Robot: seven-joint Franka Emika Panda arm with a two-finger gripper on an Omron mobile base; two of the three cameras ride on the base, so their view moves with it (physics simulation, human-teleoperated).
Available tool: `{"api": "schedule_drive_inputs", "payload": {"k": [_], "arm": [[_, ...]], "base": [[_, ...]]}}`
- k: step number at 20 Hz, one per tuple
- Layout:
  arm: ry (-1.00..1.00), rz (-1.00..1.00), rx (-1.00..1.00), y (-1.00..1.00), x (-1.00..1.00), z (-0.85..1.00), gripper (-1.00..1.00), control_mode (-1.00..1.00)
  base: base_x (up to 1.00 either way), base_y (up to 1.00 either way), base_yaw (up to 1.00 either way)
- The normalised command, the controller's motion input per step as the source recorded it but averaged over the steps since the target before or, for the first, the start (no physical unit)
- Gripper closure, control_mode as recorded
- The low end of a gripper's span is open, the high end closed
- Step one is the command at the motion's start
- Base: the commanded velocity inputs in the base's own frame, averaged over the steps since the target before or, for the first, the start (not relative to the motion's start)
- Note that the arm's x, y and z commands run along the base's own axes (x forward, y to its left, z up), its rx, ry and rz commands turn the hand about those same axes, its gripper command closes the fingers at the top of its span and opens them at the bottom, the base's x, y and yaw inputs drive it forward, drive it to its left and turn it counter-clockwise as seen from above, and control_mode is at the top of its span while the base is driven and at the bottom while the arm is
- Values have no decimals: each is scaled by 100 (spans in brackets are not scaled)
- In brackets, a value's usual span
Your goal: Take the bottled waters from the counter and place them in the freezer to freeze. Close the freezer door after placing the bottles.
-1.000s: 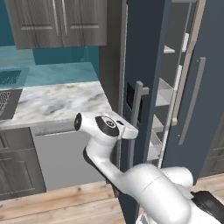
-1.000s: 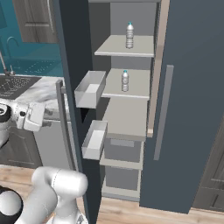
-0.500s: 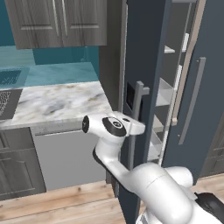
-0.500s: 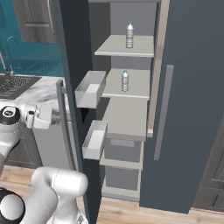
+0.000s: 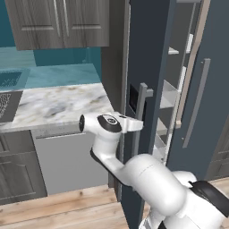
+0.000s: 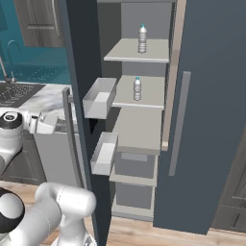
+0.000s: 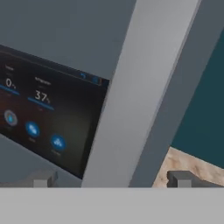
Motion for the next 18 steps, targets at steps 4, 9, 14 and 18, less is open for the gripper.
{"api": "schedule_drive_inputs", "payload": {"k": [4, 9, 14, 18], "arm": [[0, -7, 0, -26, -16, 0, -100, -100], [0, -9, 0, -38, -50, 0, -100, -100], [4, -4, 0, -14, -10, 0, -100, -100], [16, 0, 0, -27, 14, 0, -100, -100]], "base": [[0, 0, 0], [0, 0, 0], [0, 0, 0], [0, 0, 0]]}}
